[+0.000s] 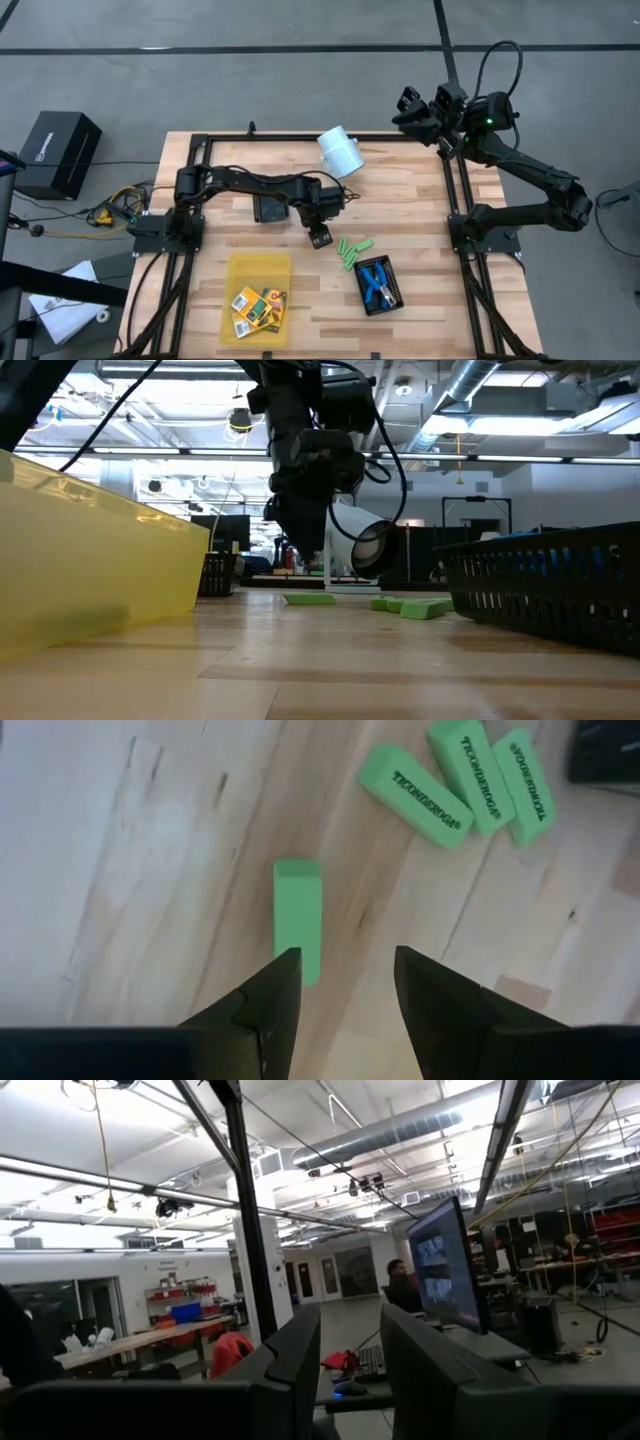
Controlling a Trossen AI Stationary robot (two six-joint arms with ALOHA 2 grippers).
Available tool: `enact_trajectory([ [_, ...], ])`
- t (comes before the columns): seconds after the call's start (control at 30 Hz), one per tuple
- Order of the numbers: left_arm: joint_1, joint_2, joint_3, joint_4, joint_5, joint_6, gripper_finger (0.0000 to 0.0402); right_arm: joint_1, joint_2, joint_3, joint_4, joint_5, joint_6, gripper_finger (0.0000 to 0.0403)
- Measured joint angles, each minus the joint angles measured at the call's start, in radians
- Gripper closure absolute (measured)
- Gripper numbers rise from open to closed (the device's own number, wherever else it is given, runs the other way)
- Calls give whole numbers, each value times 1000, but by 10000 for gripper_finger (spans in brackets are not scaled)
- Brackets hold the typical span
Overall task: Pick & Place School Supplies
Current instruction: Put the green eraser into the top black bin
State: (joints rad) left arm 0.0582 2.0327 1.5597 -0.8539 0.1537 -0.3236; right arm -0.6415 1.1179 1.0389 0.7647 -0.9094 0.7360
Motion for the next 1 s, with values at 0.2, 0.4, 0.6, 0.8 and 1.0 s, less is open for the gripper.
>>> enact_trajectory([
  [0.2, 1, 0, 0, 0, -31, -7, 245, 0, 0, 0, 0, -7, -3, 303],
  [0.4, 2, 20, -2, -4, -31, -24, 245, 0, 0, 0, 0, -10, -3, 303],
  [0.6, -19, 81, 0, -2, -25, -25, 245, 0, 0, 0, 0, -11, -3, 303],
  [0.8, -20, 102, 3, 5, -48, -21, 245, 0, 0, 0, 0, -11, -3, 303],
  [1.0, 0, 121, -5, 32, -88, -18, 249, 0, 0, 0, 0, -11, -3, 303],
])
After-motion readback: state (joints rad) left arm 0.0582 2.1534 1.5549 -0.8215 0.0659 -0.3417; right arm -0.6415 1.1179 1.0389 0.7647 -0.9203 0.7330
